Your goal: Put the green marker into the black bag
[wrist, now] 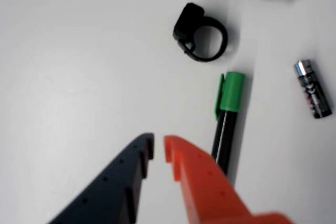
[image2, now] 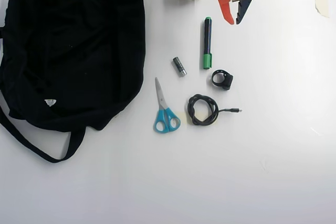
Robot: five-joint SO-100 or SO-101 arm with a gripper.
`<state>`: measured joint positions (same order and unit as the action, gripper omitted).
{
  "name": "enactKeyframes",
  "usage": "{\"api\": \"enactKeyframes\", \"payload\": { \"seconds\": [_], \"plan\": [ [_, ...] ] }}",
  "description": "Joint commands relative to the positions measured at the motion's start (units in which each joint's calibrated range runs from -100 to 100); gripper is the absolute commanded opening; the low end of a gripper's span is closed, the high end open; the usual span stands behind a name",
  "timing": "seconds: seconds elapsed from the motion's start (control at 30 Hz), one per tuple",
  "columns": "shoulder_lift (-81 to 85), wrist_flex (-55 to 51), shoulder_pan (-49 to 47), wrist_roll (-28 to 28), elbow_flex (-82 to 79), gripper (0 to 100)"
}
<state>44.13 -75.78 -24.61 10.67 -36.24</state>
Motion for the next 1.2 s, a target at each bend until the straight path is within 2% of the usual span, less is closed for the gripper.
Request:
{"api": "enactKeyframes", "payload": {
  "seconds": [0.0, 0.43, 0.67, 0.73, 0.9, 1.17],
  "plan": [
    [1.1, -2.3, -0.7, -0.9, -1.9, 2],
    [0.8, 1.5, 2.7, -1.3, -14.1, 2],
    [0.1, 8.5, 2.8, -1.3, -20.5, 3],
    [0.1, 9.5, 2.9, -1.3, -21.2, 5],
    [0.3, 9.7, 2.9, -1.3, -21.5, 18],
    [0.0, 9.5, 2.9, -0.9, -22.0, 25]
  ]
}}
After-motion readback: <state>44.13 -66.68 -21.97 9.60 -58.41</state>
